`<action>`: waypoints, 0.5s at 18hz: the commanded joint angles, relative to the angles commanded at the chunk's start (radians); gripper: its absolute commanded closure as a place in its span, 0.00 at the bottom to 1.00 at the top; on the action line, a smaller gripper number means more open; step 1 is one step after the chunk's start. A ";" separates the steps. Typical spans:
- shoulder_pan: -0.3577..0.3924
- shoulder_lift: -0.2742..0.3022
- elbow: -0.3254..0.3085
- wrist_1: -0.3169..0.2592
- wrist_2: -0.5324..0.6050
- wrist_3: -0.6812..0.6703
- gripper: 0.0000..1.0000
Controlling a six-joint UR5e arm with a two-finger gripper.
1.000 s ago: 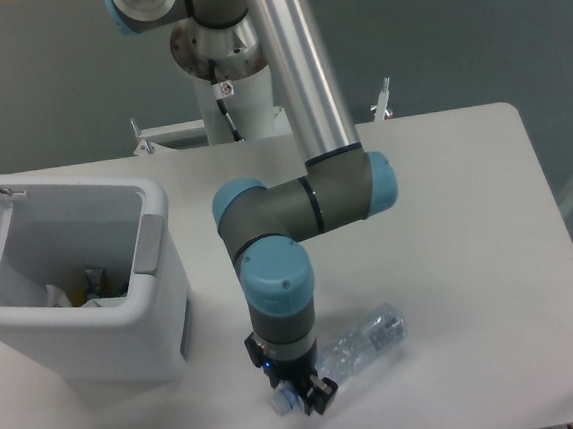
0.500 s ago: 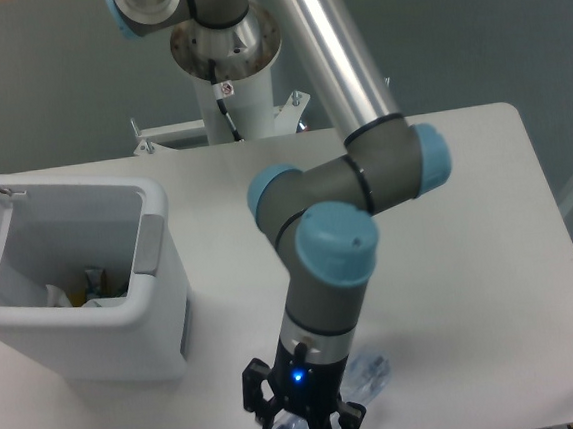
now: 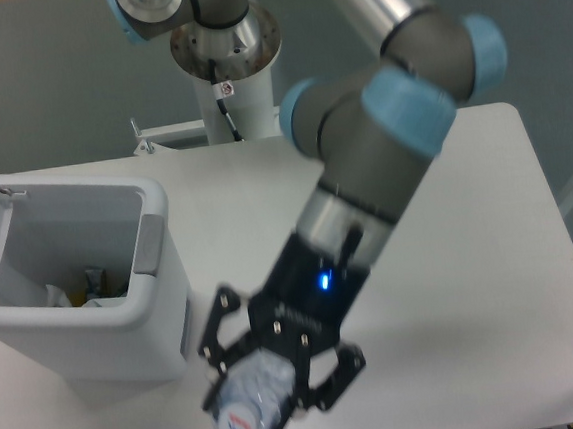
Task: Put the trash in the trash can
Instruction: 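Lift the bottle and carry it over the trash bin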
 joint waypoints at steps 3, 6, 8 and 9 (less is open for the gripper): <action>-0.008 0.046 -0.012 0.000 0.000 -0.134 0.52; -0.035 0.117 -0.101 0.000 0.000 -0.154 0.51; -0.081 0.152 -0.181 0.002 0.000 -0.154 0.51; -0.084 0.175 -0.211 0.002 0.000 -0.154 0.51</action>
